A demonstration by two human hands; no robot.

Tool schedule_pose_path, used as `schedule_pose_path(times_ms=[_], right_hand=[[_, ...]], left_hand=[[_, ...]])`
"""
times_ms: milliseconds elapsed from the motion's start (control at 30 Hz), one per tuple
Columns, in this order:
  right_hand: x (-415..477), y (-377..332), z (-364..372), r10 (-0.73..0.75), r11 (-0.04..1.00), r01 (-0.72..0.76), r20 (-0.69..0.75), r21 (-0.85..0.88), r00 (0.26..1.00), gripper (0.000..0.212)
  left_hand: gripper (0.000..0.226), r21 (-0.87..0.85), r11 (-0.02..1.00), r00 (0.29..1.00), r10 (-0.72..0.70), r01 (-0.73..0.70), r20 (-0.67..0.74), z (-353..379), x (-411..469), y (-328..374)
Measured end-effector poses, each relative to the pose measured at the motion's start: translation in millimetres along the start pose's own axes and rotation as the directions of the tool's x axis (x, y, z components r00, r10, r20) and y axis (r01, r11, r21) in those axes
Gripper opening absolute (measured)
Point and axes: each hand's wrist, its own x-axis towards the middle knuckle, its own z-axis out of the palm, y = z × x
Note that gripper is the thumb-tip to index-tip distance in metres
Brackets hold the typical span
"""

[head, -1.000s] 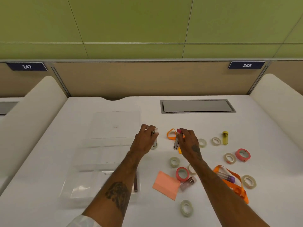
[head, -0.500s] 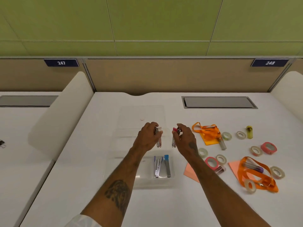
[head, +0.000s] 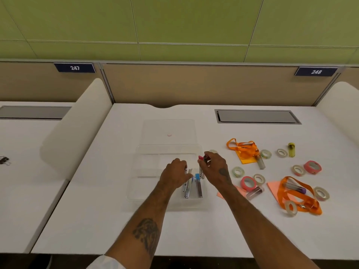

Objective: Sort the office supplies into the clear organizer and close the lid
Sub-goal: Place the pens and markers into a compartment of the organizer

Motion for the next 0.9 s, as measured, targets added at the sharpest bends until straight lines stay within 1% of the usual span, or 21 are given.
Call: schedule_pose_path(times_ms=[200, 333, 433, 567, 767, 833, 900], right_hand=[[-14.5, 1.6, -1.2, 0.022, 0.999, -0.023, 0.032, 0.024, 0.999, 0.048], [-21.8, 3.4, -2.7, 0.003, 0.999, -0.001, 0.05, -0.034, 0.999, 0.046], [-23.2, 3.5, -3.6, 0.0, 0.998, 0.006, 0.081, -0.07, 0.997, 0.045], [-24.2, 3.1, -4.0, 0.007, 0.993, 0.009, 0.136, -0.115, 0.991, 0.045], [-27.0, 0.7, 1.1, 0.056, 0.985, -0.018, 0.218, -0.172, 0.974, 0.043], [-30.0, -0.3, 5.5, 0.069, 0.975, -0.014, 0.245, -0.22, 0.967, 0.043], [-33.4, -0.5, 10.1, 0.051, 0.955, 0.027, 0.252, -0.296, 0.966, 0.044]], left_hand=[[0.041, 0.065, 0.996, 0.998, -0.055, 0.054, 0.006, 12.2, -14.7, 7.7], [0.044, 0.108, 0.992, 0.998, -0.064, 0.063, 0.009, 10.4, -17.2, 10.2], [0.048, 0.151, 0.987, 0.998, -0.052, 0.054, -0.018, 2.3, -18.0, 10.3], [0.045, 0.167, 0.984, 0.996, -0.042, 0.055, -0.082, -8.4, -18.9, 5.2], [0.067, 0.323, 0.946, 0.995, 0.024, 0.008, -0.093, -10.1, -20.6, -8.9], [0.071, 0.372, 0.928, 0.994, 0.034, 0.006, -0.102, -9.9, -22.8, -13.4], [0.074, 0.395, 0.919, 0.992, 0.042, 0.009, -0.121, -10.1, -24.7, -16.9]])
